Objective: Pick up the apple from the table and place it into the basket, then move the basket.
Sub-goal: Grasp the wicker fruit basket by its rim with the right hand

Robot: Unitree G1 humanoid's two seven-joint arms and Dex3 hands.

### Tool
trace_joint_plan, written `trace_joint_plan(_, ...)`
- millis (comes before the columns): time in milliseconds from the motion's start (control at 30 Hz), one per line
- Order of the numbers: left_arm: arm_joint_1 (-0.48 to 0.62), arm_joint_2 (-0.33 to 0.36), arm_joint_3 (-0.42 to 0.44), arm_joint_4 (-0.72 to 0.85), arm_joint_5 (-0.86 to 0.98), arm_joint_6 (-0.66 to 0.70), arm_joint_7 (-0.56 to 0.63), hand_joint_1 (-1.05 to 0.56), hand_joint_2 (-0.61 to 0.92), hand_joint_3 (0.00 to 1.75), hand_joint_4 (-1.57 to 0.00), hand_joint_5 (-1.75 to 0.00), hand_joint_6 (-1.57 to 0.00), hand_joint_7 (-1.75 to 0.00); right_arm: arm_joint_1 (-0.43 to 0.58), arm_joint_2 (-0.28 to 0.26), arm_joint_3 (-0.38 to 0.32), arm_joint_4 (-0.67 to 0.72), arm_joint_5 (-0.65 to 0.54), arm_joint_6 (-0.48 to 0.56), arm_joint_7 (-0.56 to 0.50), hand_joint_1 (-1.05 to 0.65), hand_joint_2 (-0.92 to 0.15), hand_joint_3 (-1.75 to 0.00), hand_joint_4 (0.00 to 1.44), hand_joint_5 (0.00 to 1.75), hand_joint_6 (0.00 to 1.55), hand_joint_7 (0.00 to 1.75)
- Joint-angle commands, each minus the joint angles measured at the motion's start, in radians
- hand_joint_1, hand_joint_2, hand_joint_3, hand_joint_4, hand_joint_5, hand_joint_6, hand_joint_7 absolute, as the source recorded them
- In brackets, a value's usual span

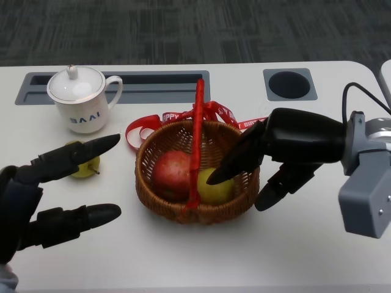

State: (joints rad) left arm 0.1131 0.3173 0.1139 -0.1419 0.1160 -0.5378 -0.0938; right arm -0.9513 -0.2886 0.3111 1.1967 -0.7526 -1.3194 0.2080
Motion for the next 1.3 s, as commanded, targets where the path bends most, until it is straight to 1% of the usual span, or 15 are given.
trace_joint_plan(33,0.010,-0.002,0.006,-0.008,0.015,-0.015,0.004,-0.50,0.77,0.00,-0.78,-0.03,-0.74,-0.02,-0.068,-0.047,0.142,0.017,-0.185,0.066,-0.249,-0.71,-0.84,0.00,0.82,0.03,0.76,0.02)
trace_joint_plan(167,0.010,-0.015,0.006,-0.015,0.021,-0.009,0.008,-0.50,0.78,0.00,-0.78,-0.02,-0.74,-0.01,-0.107,-0.055,0.296,0.054,-0.328,0.127,-0.466,-0.71,-0.83,0.00,0.85,0.02,0.77,0.01)
trace_joint_plan(267,0.007,-0.028,0.005,-0.016,0.026,-0.004,0.012,-0.51,0.78,0.00,-0.78,-0.02,-0.74,-0.01,-0.131,-0.049,0.395,0.081,-0.396,0.166,-0.572,-0.70,-0.83,0.00,0.85,0.02,0.77,0.01)
trace_joint_plan(400,0.001,-0.041,0.005,-0.019,0.039,-0.011,0.017,-0.52,0.79,0.00,-0.79,-0.01,-0.75,-0.01,-0.154,-0.040,0.511,0.104,-0.465,0.213,-0.674,-0.68,-0.81,0.00,0.87,0.02,0.78,0.01)
trace_joint_plan(533,-0.011,-0.051,0.006,-0.014,0.034,-0.023,0.017,-0.51,0.79,0.00,-0.80,-0.01,-0.76,-0.01,-0.170,-0.020,0.589,0.122,-0.488,0.236,-0.709,-0.67,-0.82,-0.01,0.89,0.02,0.80,0.01)
trace_joint_plan(633,-0.016,-0.063,0.003,-0.017,0.031,-0.018,0.018,-0.51,0.79,0.00,-0.80,-0.01,-0.76,-0.01,-0.179,0.001,0.630,0.128,-0.489,0.246,-0.720,-0.67,-0.84,-0.01,0.90,0.02,0.80,0.01)
trace_joint_plan(767,-0.025,-0.081,0.002,-0.010,0.036,-0.028,0.024,-0.51,0.80,0.00,-0.81,-0.01,-0.76,-0.01,-0.186,0.032,0.683,0.127,-0.502,0.259,-0.770,-0.69,-0.87,-0.02,0.92,0.02,0.81,0.01)
trace_joint_plan(933,-0.026,-0.096,0.007,0.006,0.046,-0.062,0.042,-0.52,0.81,0.01,-0.81,-0.01,-0.76,0.00,-0.197,0.088,0.729,0.123,-0.505,0.259,-0.820,-0.68,-0.92,-0.05,0.92,0.01,0.82,0.01)
trace_joint_plan(1067,-0.024,-0.105,0.010,0.006,0.061,-0.075,0.057,-0.52,0.83,0.01,-0.82,-0.01,-0.76,0.00,-0.205,0.127,0.737,0.125,-0.493,0.271,-0.829,-0.62,-0.92,-0.03,0.92,0.01,0.81,0.00)
trace_joint_plan(1133,-0.029,-0.108,0.011,0.011,0.070,-0.083,0.066,-0.53,0.83,0.01,-0.82,-0.01,-0.76,0.00,-0.206,0.142,0.735,0.128,-0.489,0.288,-0.828,-0.57,-0.92,-0.03,0.94,0.02,0.82,0.01)
trace_joint_plan(1233,-0.030,-0.115,0.012,0.011,0.081,-0.093,0.082,-0.53,0.84,0.01,-0.83,-0.01,-0.76,0.00,-0.206,0.155,0.727,0.136,-0.477,0.309,-0.815,-0.47,-0.92,-0.09,1.01,0.04,0.87,0.02)
trace_joint_plan(1300,-0.025,-0.121,0.013,0.005,0.083,-0.097,0.091,-0.53,0.84,0.01,-0.85,-0.02,-0.77,-0.01,-0.202,0.158,0.707,0.146,-0.451,0.318,-0.784,-0.41,-0.92,-0.15,1.05,0.05,0.89,0.03)
